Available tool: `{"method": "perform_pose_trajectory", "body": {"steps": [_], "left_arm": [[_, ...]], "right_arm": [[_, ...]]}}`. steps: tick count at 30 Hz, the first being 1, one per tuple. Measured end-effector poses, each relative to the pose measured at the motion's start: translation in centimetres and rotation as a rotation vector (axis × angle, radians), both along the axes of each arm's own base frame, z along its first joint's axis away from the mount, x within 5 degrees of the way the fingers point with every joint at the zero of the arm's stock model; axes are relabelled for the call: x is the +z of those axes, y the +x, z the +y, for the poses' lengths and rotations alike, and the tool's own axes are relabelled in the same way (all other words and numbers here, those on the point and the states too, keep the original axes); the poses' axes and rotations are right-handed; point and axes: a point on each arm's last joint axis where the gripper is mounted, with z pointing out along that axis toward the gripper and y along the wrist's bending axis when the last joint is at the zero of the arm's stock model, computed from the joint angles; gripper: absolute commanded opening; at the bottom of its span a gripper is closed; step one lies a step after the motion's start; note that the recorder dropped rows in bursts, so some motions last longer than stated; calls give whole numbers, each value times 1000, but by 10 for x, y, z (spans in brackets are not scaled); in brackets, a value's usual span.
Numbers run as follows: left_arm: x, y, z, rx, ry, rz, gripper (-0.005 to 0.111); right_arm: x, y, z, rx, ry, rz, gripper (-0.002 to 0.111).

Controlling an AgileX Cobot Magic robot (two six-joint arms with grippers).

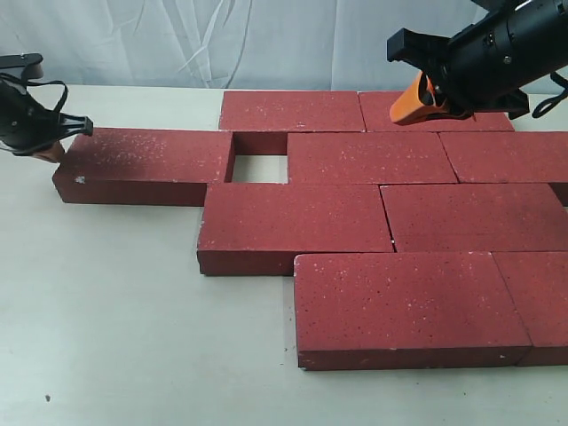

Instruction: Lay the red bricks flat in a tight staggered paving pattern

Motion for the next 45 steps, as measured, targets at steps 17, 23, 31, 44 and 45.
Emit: {"method": "perform_pose_trajectory", "body": {"steps": [17, 23, 31, 44, 45], "left_arm": [[0, -2, -10, -41, -107, 20, 0], [-5, -1, -14, -47, -151, 31, 0], [-13, -2, -21, -77, -167, 58, 0], [-35, -4, -49, -143, -192, 127, 0], [-35, -4, -51, -145, -195, 129, 0]], "right_arm": [[0, 0, 0, 0, 0, 0, -1], [0, 0, 0, 1, 0, 0, -1], [0, 0, 0, 1, 0, 0, -1], [0, 0, 0, -1, 0, -2, -1], [0, 0, 0, -1, 0, -2, -1]]}}
